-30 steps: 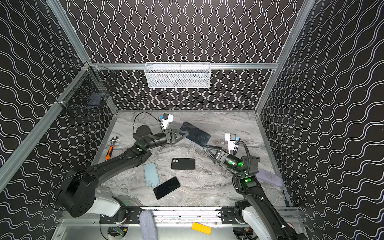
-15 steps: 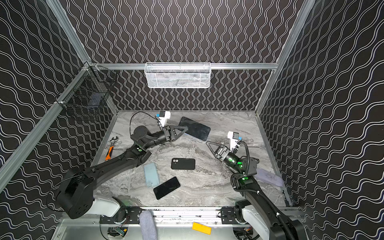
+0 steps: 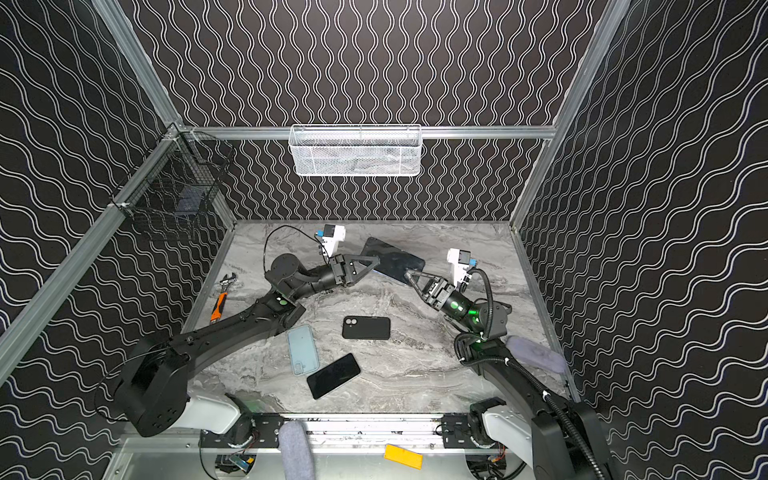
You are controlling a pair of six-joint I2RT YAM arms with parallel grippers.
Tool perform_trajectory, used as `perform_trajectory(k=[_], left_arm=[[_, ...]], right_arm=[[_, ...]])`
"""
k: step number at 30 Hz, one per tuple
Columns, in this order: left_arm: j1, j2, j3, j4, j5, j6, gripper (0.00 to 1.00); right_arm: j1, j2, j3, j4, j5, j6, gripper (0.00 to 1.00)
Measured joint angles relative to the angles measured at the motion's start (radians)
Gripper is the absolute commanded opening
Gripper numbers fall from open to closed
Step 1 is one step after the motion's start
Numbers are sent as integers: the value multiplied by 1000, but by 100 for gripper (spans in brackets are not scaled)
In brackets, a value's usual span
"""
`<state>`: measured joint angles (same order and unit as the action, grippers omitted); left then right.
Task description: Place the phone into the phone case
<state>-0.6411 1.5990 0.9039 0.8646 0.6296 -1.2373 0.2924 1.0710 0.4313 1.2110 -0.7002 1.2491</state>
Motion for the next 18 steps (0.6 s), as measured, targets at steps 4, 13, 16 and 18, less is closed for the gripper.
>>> perform_trajectory(k=[4, 13, 16, 18], left_arm=[[-5, 0, -2, -3, -3, 8, 0], [-9, 0, -3, 16, 0, 13, 0], [-10, 0, -3, 26, 2, 14, 0], [-10, 0, -3, 29, 3, 32, 0]], right_arm=[[10, 31, 23, 10, -1, 11, 39], [35, 49, 31, 13, 14, 19, 17], [38, 48, 31, 5, 22, 19, 11], [38, 43, 31, -7, 24, 22, 6]])
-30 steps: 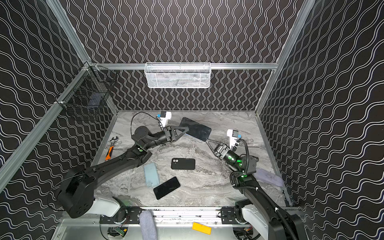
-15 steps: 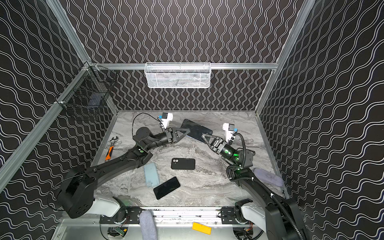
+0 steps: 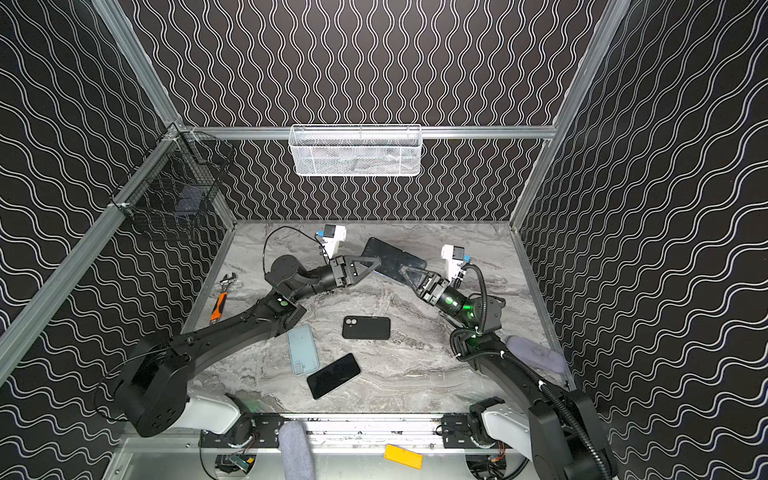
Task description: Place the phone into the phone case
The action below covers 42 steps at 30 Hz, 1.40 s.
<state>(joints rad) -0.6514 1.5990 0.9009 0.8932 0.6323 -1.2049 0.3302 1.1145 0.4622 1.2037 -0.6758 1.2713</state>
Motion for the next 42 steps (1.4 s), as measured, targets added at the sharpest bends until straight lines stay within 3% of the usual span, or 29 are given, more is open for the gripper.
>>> perform_trajectory(k=[4, 5, 6, 10, 14, 18, 21, 27, 34, 42], left_arm=[[-2, 0, 0, 3, 0, 2, 0], [-2, 0, 0, 3, 0, 3, 4], [-2, -3, 0, 0, 0, 4, 22], [-3, -37, -13, -35, -10, 30, 64], [16, -113, -48, -104, -29, 73, 85], [46, -256, -77, -302, -108, 188, 93], [51, -382, -66, -521, -231, 322, 98], [63, -486, -93, -858, -428, 486, 98], [67, -454, -170, -1084, -502, 490, 98], [69, -341, -264, -1084, -450, 393, 98]], right_arm=[[0, -11, 4, -17, 1, -8, 0], [0, -15, 4, -26, 1, -8, 0], [0, -20, 4, -35, 4, -11, 0], [2, -46, 12, -78, 0, -35, 0], [2, -103, 31, -201, -1, -92, 0], [2, -179, 101, -488, 2, -217, 0], [2, -219, 155, -726, 12, -334, 0], [12, -208, 181, -1052, 27, -481, 0], [104, -59, 177, -1174, 31, -545, 0], [207, 98, 163, -1172, 56, -548, 0]])
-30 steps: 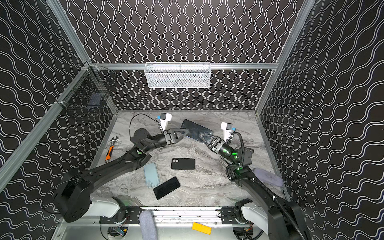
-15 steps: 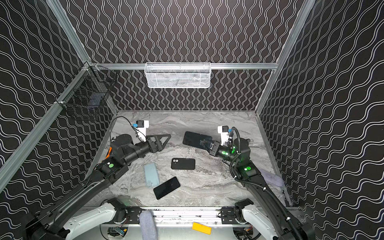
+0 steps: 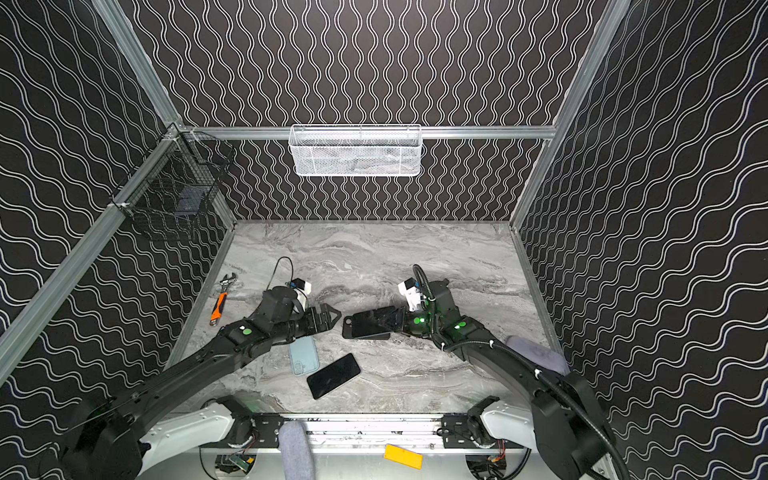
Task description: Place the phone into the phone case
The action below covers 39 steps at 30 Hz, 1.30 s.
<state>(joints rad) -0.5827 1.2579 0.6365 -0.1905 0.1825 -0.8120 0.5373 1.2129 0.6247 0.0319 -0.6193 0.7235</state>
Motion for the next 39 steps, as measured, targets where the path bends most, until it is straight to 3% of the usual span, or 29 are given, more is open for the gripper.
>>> perform_trajectory(k=[23, 39], left_arm=[[0, 190, -115, 339, 122, -127, 98], [1, 282, -120, 453, 132, -144, 98]], right_arm=[[19, 214, 54, 66, 54, -2, 0], [19, 312, 68, 140, 42, 2, 0]])
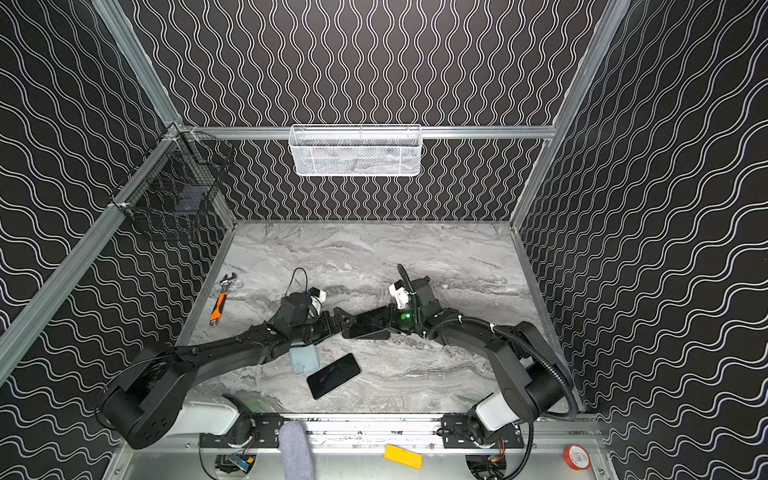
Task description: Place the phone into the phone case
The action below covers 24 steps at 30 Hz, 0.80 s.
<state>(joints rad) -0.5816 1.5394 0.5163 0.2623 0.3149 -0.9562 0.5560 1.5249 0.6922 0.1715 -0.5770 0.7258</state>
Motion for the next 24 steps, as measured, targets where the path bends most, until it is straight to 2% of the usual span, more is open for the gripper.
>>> perform_trajectory(k=[24], left_arm=[[3, 163, 22, 155, 21, -36, 98]], right_arm=[[-1, 97, -6, 97, -17, 7, 0]])
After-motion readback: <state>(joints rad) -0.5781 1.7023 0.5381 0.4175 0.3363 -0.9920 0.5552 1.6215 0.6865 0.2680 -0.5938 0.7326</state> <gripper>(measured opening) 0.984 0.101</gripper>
